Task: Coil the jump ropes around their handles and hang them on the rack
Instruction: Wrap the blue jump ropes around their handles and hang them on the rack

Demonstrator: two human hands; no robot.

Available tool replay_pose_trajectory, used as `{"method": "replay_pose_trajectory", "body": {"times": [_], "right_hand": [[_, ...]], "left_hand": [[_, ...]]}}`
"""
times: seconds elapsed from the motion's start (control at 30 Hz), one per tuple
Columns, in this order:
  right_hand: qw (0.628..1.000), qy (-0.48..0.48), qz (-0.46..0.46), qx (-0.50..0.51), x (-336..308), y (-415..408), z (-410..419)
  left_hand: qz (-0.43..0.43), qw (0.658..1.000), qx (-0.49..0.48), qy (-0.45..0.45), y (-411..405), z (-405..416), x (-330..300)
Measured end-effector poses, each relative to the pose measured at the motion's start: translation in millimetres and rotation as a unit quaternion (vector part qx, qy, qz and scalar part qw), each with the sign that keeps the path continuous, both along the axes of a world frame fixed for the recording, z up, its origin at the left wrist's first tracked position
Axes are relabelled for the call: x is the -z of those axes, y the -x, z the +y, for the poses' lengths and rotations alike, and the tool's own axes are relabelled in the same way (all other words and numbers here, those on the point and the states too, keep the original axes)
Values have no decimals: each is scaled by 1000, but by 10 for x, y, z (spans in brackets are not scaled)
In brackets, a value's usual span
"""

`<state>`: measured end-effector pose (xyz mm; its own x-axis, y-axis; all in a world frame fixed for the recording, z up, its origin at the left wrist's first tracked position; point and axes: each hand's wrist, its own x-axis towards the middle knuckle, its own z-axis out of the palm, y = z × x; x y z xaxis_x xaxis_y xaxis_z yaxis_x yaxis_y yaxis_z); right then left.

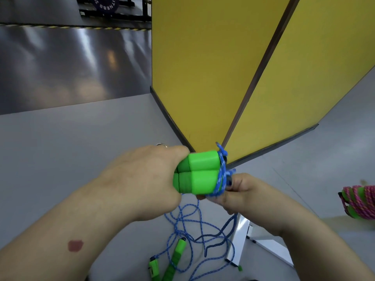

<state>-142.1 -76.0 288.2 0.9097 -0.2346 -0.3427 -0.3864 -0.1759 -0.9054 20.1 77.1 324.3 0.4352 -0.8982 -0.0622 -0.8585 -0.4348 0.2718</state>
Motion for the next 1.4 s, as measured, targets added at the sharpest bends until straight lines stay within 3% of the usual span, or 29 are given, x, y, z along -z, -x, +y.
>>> {"method": "replay_pose_trajectory", "body": {"times": [0.17, 0.4, 0.5, 0.7, 0.8, 0.93, 1.03, 1.23, 1.4], "right_hand": [[990, 109, -19, -89, -18, 6, -50], [998, 2, -70, 8, 9, -49, -86], [995, 23, -59, 71, 8, -69, -106], [980, 86, -69, 167, -90, -105, -53], [965, 171, -87, 178, -146, -119, 45], [957, 209, -105, 174, -189, -113, 136], [949, 237, -123, 169, -209, -96, 172], [863, 454, -195, 108, -171, -95, 279], [877, 430, -179, 120, -105, -64, 381]], "left_hand": [[-5, 992, 115, -42, 62, 25, 20], [-77, 987, 141, -26, 38, 40, -16], [-116, 983, 142, -21, 62, 64, 20], [-147, 985, 83, -45, 46, 54, 112], [-152, 985, 63, -50, 64, 25, 125], [-144, 987, 48, -59, 176, -6, 125], [-145, 988, -15, -45, 210, -19, 174], [-98, 989, -104, -34, 160, -33, 191], [-58, 986, -154, -36, 8, -14, 208]]}}
